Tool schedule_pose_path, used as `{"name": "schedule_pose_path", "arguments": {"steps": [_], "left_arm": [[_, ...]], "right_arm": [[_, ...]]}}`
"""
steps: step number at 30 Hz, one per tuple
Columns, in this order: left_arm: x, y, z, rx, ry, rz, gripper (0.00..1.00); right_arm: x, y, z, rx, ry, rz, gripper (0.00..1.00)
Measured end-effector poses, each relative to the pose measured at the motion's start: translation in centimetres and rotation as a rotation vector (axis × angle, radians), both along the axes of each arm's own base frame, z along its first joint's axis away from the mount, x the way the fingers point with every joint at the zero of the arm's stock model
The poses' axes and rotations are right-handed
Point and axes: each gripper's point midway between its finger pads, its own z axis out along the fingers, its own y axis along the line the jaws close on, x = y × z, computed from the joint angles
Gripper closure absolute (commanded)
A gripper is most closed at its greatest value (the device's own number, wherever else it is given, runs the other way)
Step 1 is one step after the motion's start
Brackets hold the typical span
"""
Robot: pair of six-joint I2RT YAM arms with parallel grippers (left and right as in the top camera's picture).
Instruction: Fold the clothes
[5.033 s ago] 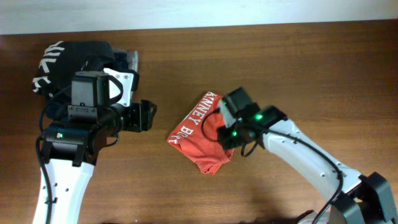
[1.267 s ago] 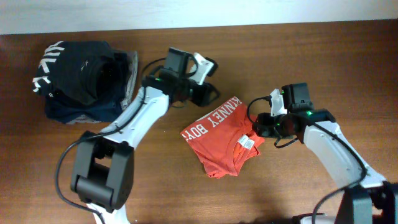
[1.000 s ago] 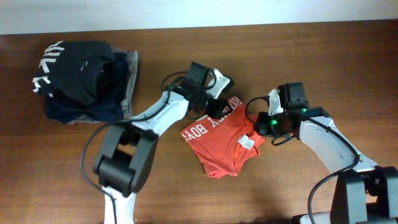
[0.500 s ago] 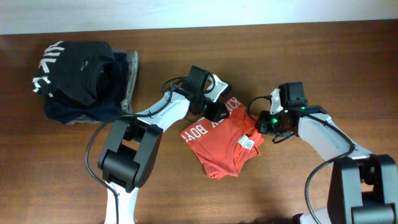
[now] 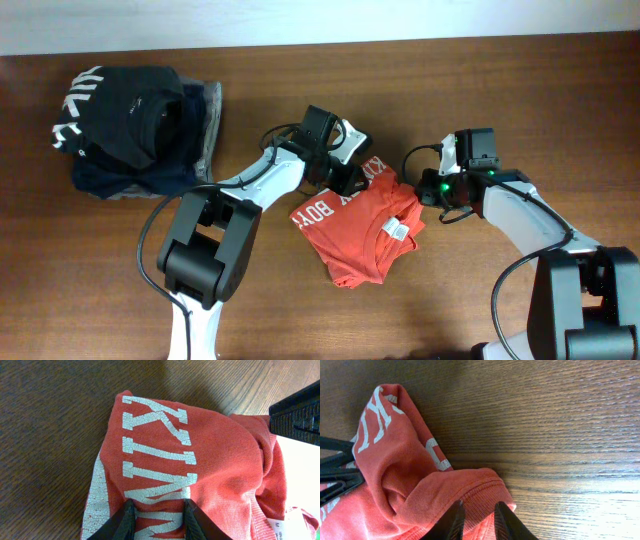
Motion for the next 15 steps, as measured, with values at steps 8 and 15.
{"name": "schedule_pose_path", "arguments": {"steps": [8, 15], "left_arm": [[0.0, 0.0, 0.0, 0.0, 0.0, 0.0, 0.67], [0.0, 0.0, 0.0, 0.0, 0.001, -0.001, 0.67]], "right_arm": [[-0.7, 0.9, 0.0, 0.054, 0.029, 0.022, 0.68], [-0.6, 0.9, 0.1, 0.054, 0.024, 0.021, 0.96]]}}
